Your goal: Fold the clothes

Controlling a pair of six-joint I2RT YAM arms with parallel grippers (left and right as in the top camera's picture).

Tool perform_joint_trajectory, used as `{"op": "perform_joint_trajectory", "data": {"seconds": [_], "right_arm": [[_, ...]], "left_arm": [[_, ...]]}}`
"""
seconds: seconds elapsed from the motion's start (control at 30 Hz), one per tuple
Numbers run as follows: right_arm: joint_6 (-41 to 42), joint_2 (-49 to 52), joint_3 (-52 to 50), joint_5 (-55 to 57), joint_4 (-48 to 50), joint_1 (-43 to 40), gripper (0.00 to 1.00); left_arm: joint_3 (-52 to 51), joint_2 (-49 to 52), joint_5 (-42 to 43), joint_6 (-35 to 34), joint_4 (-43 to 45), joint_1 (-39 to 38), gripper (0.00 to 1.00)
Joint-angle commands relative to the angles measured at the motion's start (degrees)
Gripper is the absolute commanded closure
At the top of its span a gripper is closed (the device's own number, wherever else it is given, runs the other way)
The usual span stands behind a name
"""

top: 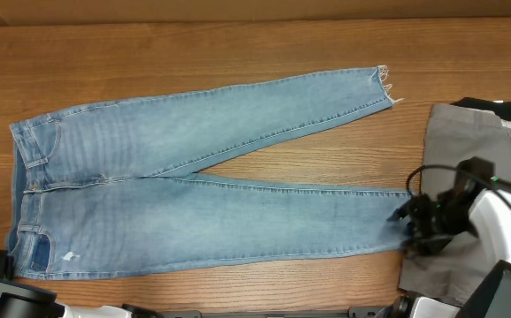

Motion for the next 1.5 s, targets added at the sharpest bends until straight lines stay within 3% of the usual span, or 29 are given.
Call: {"op": "perform_joint_trajectory", "data": {"seconds": [0.0, 0.13, 0.37, 0.43, 0.5, 0.7, 0.97, 1.2, 1.47], "right_arm": [[8.8, -0.8, -6.3, 2.6, 3.8, 0.5, 0.45], [9.9, -0.8, -10.3, 2.8, 9.6, 0.4, 0.53], [9.9, -0.8, -10.8, 6.4, 13.9, 0.4, 0.54], [9.9, -0.8, -10.7, 6.8, 13.9, 0.4, 0.64], [9.6, -0.8, -10.4, 6.7, 13.8, 0.4, 0.80], [5.8, -1.0, -7.0, 6.8, 10.5, 0.5, 0.96], [4.3, -3.9, 1.8, 8.2, 2.8, 0.5, 0.96], [0.5, -6.3, 11.2, 8.7, -3.3, 0.5, 0.96], [-3.4, -6.3, 20.6, 8.9, -8.6, 0.5, 0.96]], "left_arm": [[1.4, 0.4, 0.9, -0.4, 0.2, 0.6, 0.67], [1.4, 0.4, 0.9, -0.3, 0.2, 0.6, 0.67], [1.4, 0.4, 0.9, -0.4, 0.2, 0.6, 0.66], [1.4, 0.4, 0.9, -0.3, 0.1, 0.6, 0.66], [1.4, 0.4, 0.9, -0.4, 0.0, 0.6, 0.67], [1.5, 0.4, 0.9, -0.3, -0.1, 0.6, 0.69], [2.7, 0.3, 2.1, -0.3, -3.5, 0.6, 0.76], [7.8, -0.1, 8.7, 0.6, -9.7, 0.6, 0.95], [13.9, -4.2, 8.6, 1.0, -16.0, 0.6, 0.96]]}}
